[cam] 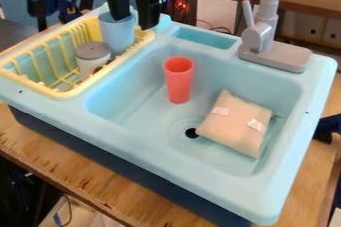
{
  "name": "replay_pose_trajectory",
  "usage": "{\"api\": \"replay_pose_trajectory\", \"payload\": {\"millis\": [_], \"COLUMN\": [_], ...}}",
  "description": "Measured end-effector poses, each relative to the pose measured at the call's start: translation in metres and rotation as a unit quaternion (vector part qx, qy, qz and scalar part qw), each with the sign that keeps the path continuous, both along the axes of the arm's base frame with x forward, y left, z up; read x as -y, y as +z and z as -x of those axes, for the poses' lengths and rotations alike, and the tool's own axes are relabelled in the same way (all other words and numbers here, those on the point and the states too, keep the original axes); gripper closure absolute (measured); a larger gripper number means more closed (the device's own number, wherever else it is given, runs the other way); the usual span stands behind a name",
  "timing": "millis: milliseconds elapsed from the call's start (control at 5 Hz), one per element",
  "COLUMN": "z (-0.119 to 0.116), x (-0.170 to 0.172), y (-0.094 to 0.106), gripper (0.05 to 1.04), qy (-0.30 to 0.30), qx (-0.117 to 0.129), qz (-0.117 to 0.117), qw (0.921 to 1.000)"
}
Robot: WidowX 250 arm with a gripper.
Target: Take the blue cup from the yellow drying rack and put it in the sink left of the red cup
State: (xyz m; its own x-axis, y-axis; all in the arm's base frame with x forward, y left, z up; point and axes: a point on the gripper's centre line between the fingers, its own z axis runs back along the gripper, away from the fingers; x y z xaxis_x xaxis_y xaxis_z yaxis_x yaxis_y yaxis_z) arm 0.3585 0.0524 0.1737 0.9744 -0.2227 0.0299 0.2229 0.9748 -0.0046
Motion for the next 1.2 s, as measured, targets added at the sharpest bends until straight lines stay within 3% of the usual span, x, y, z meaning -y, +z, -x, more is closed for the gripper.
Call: {"api": "replay_pose_trajectory", "payload": {"millis": [400, 800, 1000, 1200], "z": [0.0043, 0.0082, 0.0096, 0.0107], "x": [0.0054, 0.0032, 0.0024, 0.0029], "y": [-0.0176, -0.0174, -0.0174, -0.017], "gripper": [0.123, 0.659, 0.869, 0.978], "qy": [0.002, 0.006, 0.008, 0.0], "qx": [-0.024, -0.036, -0.04, -0.044], "qz": [-0.01, -0.018, -0.019, -0.016], "qw": [0.9997, 0.9992, 0.999, 0.9989]}}
